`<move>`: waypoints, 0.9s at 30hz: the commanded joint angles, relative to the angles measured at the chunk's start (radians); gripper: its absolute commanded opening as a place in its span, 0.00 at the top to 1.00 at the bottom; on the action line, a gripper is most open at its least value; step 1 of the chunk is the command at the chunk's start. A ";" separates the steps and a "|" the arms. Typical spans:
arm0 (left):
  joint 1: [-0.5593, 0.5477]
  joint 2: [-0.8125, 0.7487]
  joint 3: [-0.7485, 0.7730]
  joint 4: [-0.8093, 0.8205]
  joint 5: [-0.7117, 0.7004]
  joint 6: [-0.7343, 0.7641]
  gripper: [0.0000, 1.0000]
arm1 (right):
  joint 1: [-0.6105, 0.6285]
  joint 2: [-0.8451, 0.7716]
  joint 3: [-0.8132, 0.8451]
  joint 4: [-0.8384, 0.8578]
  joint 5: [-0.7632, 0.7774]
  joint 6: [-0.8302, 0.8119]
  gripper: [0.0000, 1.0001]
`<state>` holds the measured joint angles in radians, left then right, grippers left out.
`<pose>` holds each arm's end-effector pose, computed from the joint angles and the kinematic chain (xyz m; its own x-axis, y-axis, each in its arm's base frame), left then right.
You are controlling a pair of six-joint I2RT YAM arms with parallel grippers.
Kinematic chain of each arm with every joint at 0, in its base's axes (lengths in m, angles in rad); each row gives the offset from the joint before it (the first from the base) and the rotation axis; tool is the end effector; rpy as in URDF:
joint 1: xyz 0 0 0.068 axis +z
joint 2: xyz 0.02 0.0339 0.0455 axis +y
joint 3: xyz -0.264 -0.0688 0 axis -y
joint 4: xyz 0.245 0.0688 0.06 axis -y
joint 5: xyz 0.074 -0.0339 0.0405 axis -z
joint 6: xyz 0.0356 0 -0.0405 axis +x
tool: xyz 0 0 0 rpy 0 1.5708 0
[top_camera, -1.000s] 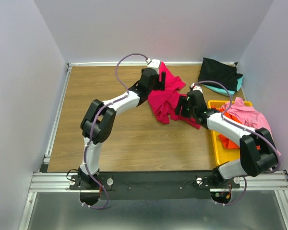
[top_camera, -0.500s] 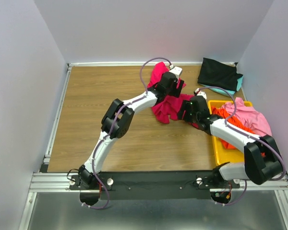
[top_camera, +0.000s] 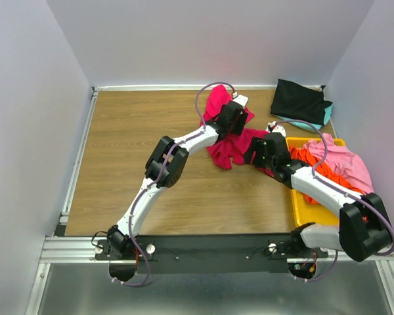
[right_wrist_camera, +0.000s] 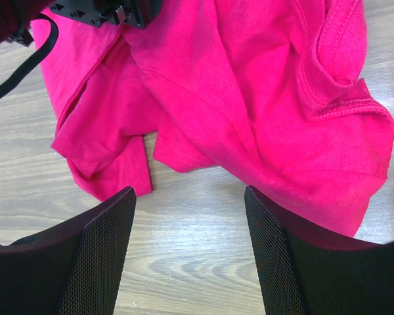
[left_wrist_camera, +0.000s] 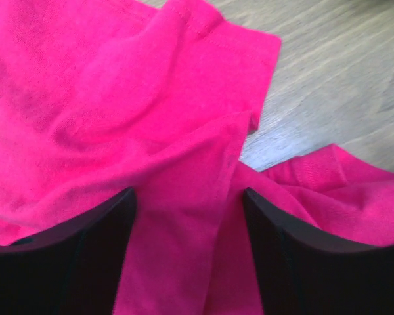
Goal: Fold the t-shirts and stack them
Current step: Flatten the tshirt out
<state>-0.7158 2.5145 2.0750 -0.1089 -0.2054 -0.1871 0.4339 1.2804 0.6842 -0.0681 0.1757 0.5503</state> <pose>0.4378 -0.3711 0.1617 -0.4816 0.1775 -0.8582 0.4290 0.9017 -0.0543 0.2446 0.1065 0.2113 -0.6280 0.2765 -0.7275 0.0461 0.9463 0.3199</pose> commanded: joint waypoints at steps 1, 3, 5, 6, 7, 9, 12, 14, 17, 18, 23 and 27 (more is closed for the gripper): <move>-0.004 0.014 0.028 -0.014 -0.057 0.002 0.30 | 0.006 -0.016 -0.015 0.022 0.022 0.011 0.26; -0.004 0.009 0.025 -0.011 -0.060 -0.006 0.35 | 0.006 -0.009 -0.018 0.027 0.028 0.011 0.25; -0.004 -0.008 0.004 -0.002 -0.072 -0.012 0.39 | 0.006 0.014 -0.015 0.033 0.041 0.010 0.25; -0.004 -0.017 -0.007 0.018 -0.077 -0.011 0.44 | 0.005 0.025 -0.015 0.034 0.044 0.011 0.25; -0.004 -0.026 -0.022 0.031 -0.078 -0.014 0.47 | 0.006 0.037 -0.012 0.036 0.047 0.011 0.25; -0.004 -0.055 -0.058 0.064 -0.077 -0.014 0.64 | 0.006 0.072 -0.003 0.042 0.041 0.011 0.25; 0.003 -0.095 -0.104 0.100 -0.078 -0.021 0.92 | 0.006 0.096 0.000 0.054 0.028 0.014 0.25; 0.012 -0.143 -0.142 0.104 -0.084 -0.040 1.00 | 0.006 0.100 0.008 0.057 0.024 0.013 0.25; 0.029 -0.267 -0.263 0.161 -0.089 -0.054 1.00 | 0.006 0.102 0.018 0.057 -0.007 -0.004 0.25; 0.041 -0.308 -0.304 0.204 -0.101 -0.064 1.00 | 0.008 0.102 0.024 0.057 -0.022 -0.015 0.25; 0.093 -0.598 -0.617 0.337 -0.111 -0.100 1.00 | 0.057 0.112 0.035 0.060 -0.091 -0.020 0.25; 0.147 -0.716 -0.765 0.362 -0.105 -0.127 1.00 | 0.101 0.154 0.037 0.105 -0.125 0.002 0.25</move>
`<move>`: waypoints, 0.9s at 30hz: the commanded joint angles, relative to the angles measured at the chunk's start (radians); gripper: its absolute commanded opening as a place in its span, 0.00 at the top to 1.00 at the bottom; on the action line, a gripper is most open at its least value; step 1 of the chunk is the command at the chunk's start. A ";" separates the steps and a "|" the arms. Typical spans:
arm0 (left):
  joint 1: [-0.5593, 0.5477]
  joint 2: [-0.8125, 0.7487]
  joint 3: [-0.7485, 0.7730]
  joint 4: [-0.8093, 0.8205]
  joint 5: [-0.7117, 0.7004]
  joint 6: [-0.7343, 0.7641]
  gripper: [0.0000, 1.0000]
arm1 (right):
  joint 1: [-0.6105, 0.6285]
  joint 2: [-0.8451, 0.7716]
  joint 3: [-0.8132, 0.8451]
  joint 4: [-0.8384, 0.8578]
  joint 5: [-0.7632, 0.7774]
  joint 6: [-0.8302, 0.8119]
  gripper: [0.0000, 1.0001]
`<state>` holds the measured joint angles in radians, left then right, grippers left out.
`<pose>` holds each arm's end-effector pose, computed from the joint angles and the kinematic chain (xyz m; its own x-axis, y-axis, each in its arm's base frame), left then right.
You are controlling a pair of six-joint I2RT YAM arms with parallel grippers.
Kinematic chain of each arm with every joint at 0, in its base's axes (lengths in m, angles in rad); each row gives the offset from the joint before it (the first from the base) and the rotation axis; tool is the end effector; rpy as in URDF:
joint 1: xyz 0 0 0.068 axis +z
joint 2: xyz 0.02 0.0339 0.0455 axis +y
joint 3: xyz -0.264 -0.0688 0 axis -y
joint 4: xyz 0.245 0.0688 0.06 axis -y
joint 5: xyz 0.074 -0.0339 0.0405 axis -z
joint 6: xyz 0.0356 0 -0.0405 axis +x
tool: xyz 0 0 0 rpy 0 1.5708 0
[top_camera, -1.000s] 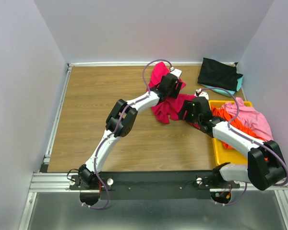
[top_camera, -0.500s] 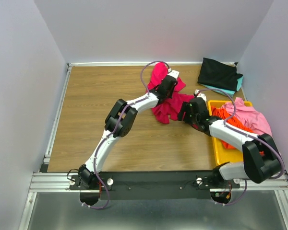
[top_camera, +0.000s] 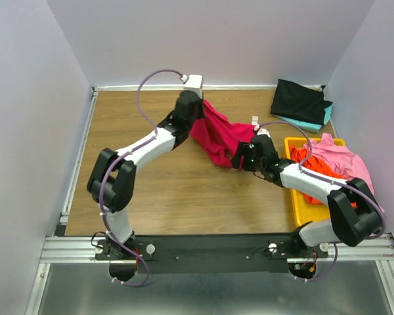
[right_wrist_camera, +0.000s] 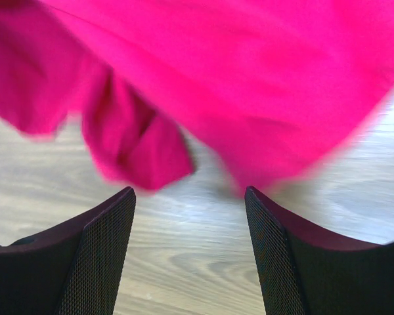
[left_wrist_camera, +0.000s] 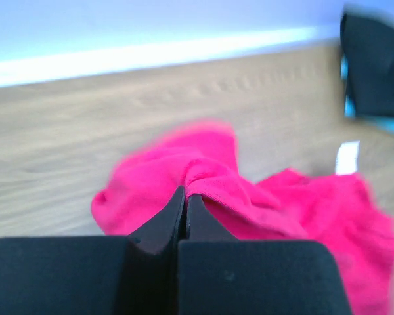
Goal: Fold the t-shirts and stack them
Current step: Flatten the tshirt out
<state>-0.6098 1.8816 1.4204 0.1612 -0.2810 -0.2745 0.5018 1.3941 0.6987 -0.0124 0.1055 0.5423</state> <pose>0.3747 -0.2497 0.2776 -0.3235 -0.0917 -0.9418 0.2549 0.9500 -0.1801 0.2502 0.1330 0.1914 -0.6989 0.2020 -0.6861 -0.0554 0.9411 0.3335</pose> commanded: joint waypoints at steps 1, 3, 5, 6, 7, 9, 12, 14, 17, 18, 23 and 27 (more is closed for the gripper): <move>0.060 -0.113 -0.162 0.095 -0.029 -0.049 1.00 | 0.050 0.063 0.027 0.064 -0.064 0.013 0.25; 0.084 -0.139 -0.211 0.109 -0.024 -0.058 1.00 | 0.066 0.086 0.038 0.077 -0.064 0.016 0.26; 0.110 -0.168 -0.274 0.130 -0.009 -0.066 1.00 | 0.080 0.115 0.048 0.091 -0.059 0.018 0.26; 0.116 -0.173 -0.288 0.133 -0.004 -0.068 1.00 | 0.081 0.124 0.054 0.097 -0.059 0.019 0.26; 0.122 -0.177 -0.300 0.135 -0.003 -0.068 1.00 | 0.081 0.134 0.062 0.104 -0.058 0.016 0.26; 0.131 -0.182 -0.327 0.135 0.006 -0.069 1.00 | 0.081 0.158 0.088 0.106 -0.038 0.013 0.26; 0.134 -0.180 -0.357 0.146 0.011 -0.077 1.00 | 0.081 0.210 0.129 0.107 0.011 0.008 0.26; 0.136 -0.177 -0.370 0.147 0.014 -0.077 1.00 | 0.081 0.238 0.148 0.106 0.046 0.007 0.26; 0.136 -0.180 -0.383 0.141 0.014 -0.071 1.00 | 0.083 0.278 0.166 0.104 0.088 0.004 0.26; 0.136 -0.182 -0.386 0.140 0.014 -0.069 1.00 | 0.081 0.286 0.166 0.104 0.094 0.004 0.26; 0.136 -0.193 -0.416 0.135 0.003 -0.068 1.00 | 0.081 0.321 0.170 0.103 0.180 -0.002 0.26; 0.136 -0.199 -0.425 0.123 0.028 -0.072 1.00 | 0.081 0.359 0.193 0.086 0.252 -0.021 0.27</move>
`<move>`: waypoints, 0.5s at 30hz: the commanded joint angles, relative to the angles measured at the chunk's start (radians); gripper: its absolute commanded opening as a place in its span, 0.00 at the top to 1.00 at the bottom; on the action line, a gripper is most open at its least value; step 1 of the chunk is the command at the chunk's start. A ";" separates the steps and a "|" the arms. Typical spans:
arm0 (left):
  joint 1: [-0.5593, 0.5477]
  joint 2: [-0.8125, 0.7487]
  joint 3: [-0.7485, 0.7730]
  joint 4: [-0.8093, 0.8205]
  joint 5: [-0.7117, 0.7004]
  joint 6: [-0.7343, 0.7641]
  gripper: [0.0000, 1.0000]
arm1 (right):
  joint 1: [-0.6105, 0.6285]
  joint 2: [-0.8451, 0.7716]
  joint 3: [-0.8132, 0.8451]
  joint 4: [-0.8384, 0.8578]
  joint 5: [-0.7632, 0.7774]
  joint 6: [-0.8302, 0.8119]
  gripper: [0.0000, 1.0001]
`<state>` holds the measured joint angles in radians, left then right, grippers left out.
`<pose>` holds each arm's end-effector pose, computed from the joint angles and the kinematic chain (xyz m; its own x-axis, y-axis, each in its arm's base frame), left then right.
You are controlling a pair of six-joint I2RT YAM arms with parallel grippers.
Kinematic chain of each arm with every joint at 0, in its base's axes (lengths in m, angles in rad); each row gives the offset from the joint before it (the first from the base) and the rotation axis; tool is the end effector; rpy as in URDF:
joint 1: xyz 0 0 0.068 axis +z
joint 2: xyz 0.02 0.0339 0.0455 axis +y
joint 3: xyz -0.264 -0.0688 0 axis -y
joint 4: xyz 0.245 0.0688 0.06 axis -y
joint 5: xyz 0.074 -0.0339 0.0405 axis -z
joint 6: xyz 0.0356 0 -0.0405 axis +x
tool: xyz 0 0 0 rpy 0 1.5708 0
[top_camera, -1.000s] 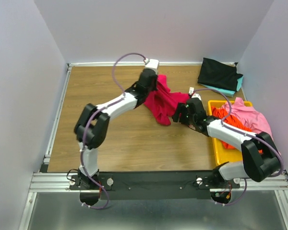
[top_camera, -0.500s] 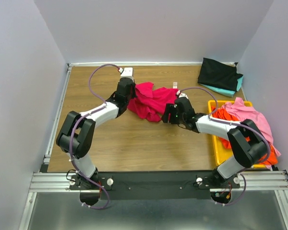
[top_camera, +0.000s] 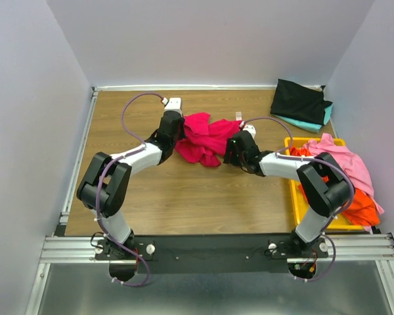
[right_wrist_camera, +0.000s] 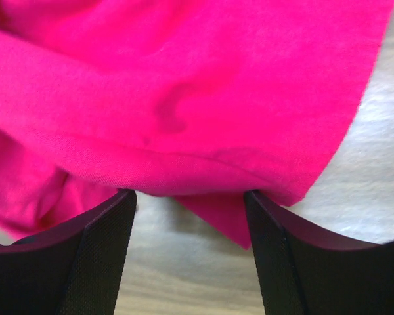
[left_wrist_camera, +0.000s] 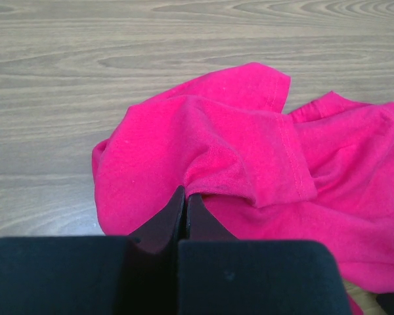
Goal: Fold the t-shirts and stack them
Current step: Flatten the tshirt out
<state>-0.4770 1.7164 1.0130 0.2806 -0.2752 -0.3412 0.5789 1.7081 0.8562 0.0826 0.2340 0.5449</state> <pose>0.3444 -0.1671 0.2176 -0.4177 -0.1466 -0.8967 0.0869 0.9759 -0.2001 0.2897 0.1795 0.1546 -0.7015 0.1438 -0.6980 -0.0341 0.9715 0.2344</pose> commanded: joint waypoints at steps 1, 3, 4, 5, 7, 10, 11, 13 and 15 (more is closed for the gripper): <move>0.003 -0.037 -0.022 0.003 0.027 -0.008 1.00 | 0.004 0.056 0.040 -0.012 0.137 -0.023 0.29; 0.005 -0.043 -0.037 0.003 0.039 -0.015 1.00 | 0.003 0.088 0.059 -0.021 0.169 -0.028 0.36; 0.003 -0.050 -0.042 0.002 0.042 -0.016 0.99 | 0.004 0.100 0.069 -0.029 0.185 -0.033 0.39; 0.003 -0.055 -0.054 0.002 0.042 -0.016 0.98 | 0.004 0.116 0.075 -0.032 0.194 -0.036 0.45; 0.003 -0.072 -0.077 0.000 0.036 -0.021 0.95 | 0.004 0.151 0.098 -0.046 0.208 -0.040 0.58; 0.003 -0.096 -0.093 -0.009 0.022 -0.025 0.90 | 0.004 0.185 0.121 -0.061 0.217 -0.042 0.87; 0.003 -0.103 -0.102 -0.014 0.011 -0.027 0.89 | 0.004 0.188 0.127 -0.064 0.218 -0.043 0.96; 0.005 -0.118 -0.114 -0.015 -0.002 -0.030 0.88 | 0.003 0.188 0.130 -0.070 0.218 -0.043 1.00; 0.003 -0.123 -0.122 -0.023 -0.027 -0.030 0.88 | 0.004 0.183 0.130 -0.072 0.219 -0.045 0.99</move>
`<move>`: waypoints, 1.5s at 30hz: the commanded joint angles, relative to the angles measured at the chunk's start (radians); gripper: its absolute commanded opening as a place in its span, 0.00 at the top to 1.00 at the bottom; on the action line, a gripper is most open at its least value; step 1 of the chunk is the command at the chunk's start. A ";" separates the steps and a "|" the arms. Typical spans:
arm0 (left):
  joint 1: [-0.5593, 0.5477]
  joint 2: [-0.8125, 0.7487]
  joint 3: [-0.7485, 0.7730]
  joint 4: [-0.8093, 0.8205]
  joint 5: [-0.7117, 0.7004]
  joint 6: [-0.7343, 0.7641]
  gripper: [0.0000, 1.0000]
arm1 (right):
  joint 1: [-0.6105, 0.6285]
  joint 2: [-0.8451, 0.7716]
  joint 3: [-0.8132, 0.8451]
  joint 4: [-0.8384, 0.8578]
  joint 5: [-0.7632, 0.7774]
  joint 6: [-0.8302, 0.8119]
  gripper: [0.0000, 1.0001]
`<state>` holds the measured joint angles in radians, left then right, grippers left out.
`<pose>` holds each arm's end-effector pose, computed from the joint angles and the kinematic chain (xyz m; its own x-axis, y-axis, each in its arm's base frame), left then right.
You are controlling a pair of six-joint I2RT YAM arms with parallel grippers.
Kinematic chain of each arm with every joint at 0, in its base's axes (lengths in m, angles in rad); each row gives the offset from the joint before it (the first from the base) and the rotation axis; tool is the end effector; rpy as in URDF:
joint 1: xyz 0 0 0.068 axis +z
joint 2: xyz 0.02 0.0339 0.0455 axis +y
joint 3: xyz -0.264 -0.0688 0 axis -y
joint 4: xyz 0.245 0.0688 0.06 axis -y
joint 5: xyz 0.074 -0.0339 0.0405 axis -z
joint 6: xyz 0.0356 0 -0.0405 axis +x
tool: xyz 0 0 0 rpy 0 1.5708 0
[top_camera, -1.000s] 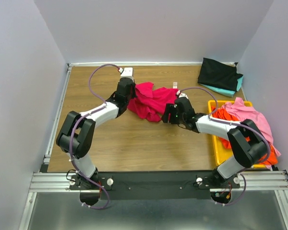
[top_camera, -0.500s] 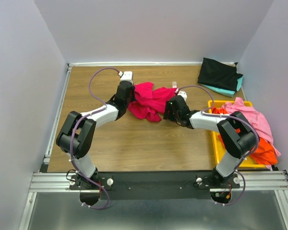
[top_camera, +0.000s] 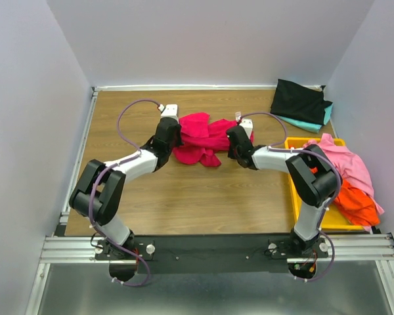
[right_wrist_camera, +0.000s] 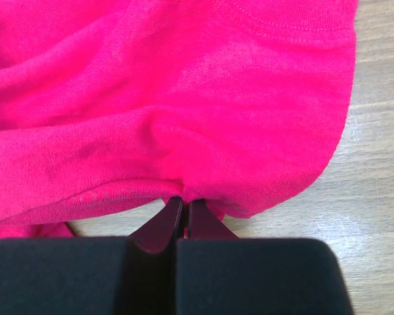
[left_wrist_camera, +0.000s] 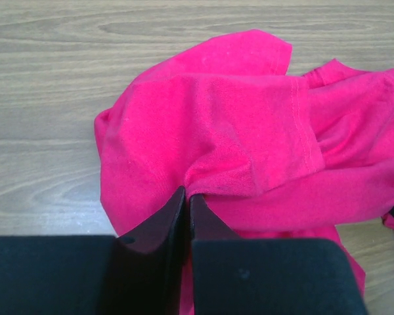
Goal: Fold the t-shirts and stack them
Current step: Flatten the tshirt out
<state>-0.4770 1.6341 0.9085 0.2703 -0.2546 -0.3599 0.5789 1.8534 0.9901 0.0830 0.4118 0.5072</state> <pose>0.3214 -0.1560 0.2116 -0.4513 -0.1504 -0.8796 0.0902 0.9730 -0.2126 0.3210 0.1928 0.1448 -0.6426 0.1118 -0.7580 0.0559 0.9935 0.0991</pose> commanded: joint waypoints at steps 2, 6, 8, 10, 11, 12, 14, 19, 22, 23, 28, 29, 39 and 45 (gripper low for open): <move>0.003 -0.045 -0.019 -0.025 -0.060 -0.016 0.87 | 0.004 0.032 -0.007 -0.074 0.044 -0.007 0.99; 0.005 -0.077 -0.042 -0.031 -0.074 -0.025 0.86 | 0.004 0.026 -0.011 -0.078 0.051 -0.009 0.99; 0.005 -0.098 -0.048 -0.040 -0.080 -0.030 0.86 | 0.004 0.024 -0.011 -0.078 0.056 -0.009 0.99; 0.005 -0.124 -0.052 -0.049 -0.084 -0.031 0.85 | 0.003 0.024 -0.010 -0.078 0.059 -0.012 0.99; 0.006 -0.135 -0.060 -0.051 -0.087 -0.033 0.85 | 0.004 0.023 -0.013 -0.078 0.062 -0.010 1.00; 0.008 -0.146 -0.066 -0.052 -0.095 -0.034 0.85 | 0.003 0.020 -0.011 -0.078 0.061 -0.010 0.99; 0.009 -0.174 -0.086 -0.040 -0.107 -0.034 0.86 | 0.002 0.015 -0.010 -0.078 0.064 -0.010 0.99; 0.031 -0.215 -0.125 -0.039 -0.185 -0.083 1.00 | 0.001 -0.008 0.033 -0.109 0.076 -0.044 0.99; 0.049 -0.290 -0.180 -0.022 -0.213 -0.117 1.00 | -0.017 -0.046 0.097 -0.129 0.094 -0.081 1.00; 0.061 -0.339 -0.206 -0.017 -0.213 -0.129 1.00 | -0.033 -0.072 0.131 -0.134 0.104 -0.091 0.99; 0.084 -0.517 -0.273 -0.016 -0.218 -0.154 1.00 | -0.100 -0.143 0.254 -0.153 0.137 -0.171 1.00; 0.084 -0.540 -0.289 -0.022 -0.213 -0.160 1.00 | -0.108 -0.158 0.303 -0.155 0.139 -0.182 0.99; 0.086 -0.819 -0.359 -0.102 -0.198 -0.212 1.00 | -0.140 -0.278 0.482 -0.173 0.199 -0.277 0.99; 0.086 -0.973 -0.404 -0.108 -0.126 -0.231 1.00 | -0.142 -0.387 0.531 -0.173 0.187 -0.318 0.99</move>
<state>-0.3985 0.7090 0.5220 0.1753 -0.4164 -0.5674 0.4400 1.5311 1.4612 -0.0906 0.5602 0.2359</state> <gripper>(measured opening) 0.010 0.012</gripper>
